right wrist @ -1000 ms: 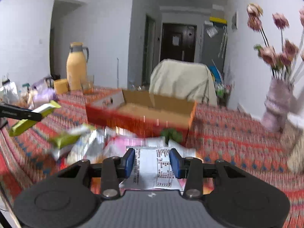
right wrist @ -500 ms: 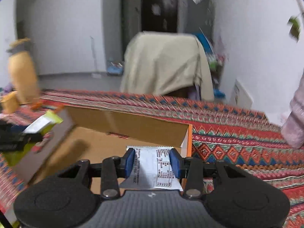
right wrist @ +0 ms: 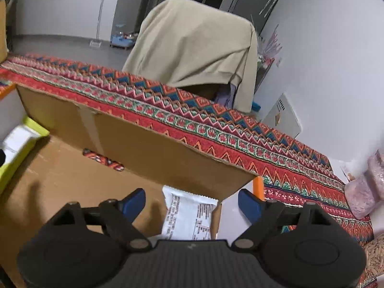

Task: Organize snacks
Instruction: 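Carry both packets into the cardboard box and open both tools, then move both tools back over the snack pile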

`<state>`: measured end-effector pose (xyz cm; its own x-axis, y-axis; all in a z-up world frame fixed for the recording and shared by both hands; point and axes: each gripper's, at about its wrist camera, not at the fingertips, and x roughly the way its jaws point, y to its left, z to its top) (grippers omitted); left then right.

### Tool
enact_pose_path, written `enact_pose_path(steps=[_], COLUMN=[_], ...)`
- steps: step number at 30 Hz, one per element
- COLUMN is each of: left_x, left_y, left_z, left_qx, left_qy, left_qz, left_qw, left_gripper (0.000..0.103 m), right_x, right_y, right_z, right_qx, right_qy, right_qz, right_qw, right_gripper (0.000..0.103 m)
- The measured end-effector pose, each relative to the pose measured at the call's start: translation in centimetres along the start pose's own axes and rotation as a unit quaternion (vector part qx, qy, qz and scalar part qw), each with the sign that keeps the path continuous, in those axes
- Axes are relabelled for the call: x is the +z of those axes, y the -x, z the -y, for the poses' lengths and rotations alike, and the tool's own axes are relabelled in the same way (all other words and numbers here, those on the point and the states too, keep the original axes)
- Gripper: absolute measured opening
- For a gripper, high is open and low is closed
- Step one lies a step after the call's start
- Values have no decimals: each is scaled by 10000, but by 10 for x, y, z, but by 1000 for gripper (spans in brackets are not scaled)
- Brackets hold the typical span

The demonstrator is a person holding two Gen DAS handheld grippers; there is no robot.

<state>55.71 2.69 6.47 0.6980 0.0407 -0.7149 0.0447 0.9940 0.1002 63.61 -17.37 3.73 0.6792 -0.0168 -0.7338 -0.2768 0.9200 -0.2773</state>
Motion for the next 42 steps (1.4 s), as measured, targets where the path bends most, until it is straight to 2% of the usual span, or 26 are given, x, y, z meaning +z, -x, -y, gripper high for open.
enact_pose_path(steps=[2, 4, 6, 8, 12, 16, 20, 24, 28, 31, 36, 39, 42], left_x=[0, 0, -3, -9, -30, -69, -126, -198, -265, -309, -368, -383, -388], left_y=[13, 30, 52, 85, 165, 249, 302, 331, 342, 345, 331, 315, 306], left_z=[-3, -3, -3, -3, -4, -6, 1, 7, 19, 30, 40, 43, 43], left_qx=[-10, 81, 63, 39, -88, -291, -252, -304, -310, -340, -445, -479, -332], left_qy=[41, 98, 91, 35, 51, 165, 186, 210, 245, 267, 624, 602, 554], left_qz=[12, 72, 130, 276, 784, 1441, 1869, 2291, 2567, 2678, 2302, 2042, 1876], left_qw=[10000, 9999, 9999, 9996, 9969, 9890, 9819, 9727, 9657, 9625, 9701, 9759, 9801], left_gripper=[70, 78, 79, 79, 89, 103, 103, 103, 103, 103, 103, 103, 103], right_x=[-1, -2, -6, -13, -40, -80, -138, -215, -294, -347, -407, -433, -450], right_y=[19, 43, 75, 109, 195, 271, 334, 384, 413, 418, 400, 379, 360], right_z=[2, 6, 12, 18, 31, 46, 51, 42, 19, 0, -34, -51, -63], right_qx=[4, 21, 104, 190, 372, 695, 994, 1332, 1363, 1282, 839, 600, 611], right_qy=[31, 25, -19, -23, -103, -357, -612, -972, -1144, -1334, -1603, -1791, -1913], right_qz=[160, 320, 482, 638, 1101, 1526, 1971, 2541, 3039, 3315, 3119, 2881, 2598], right_qw=[9999, 9995, 9988, 9978, 9932, 9852, 9734, 9530, 9359, 9252, 9327, 9388, 9446], right_gripper=[84, 84, 87, 91, 97, 103, 103, 103, 103, 103, 103, 103, 103])
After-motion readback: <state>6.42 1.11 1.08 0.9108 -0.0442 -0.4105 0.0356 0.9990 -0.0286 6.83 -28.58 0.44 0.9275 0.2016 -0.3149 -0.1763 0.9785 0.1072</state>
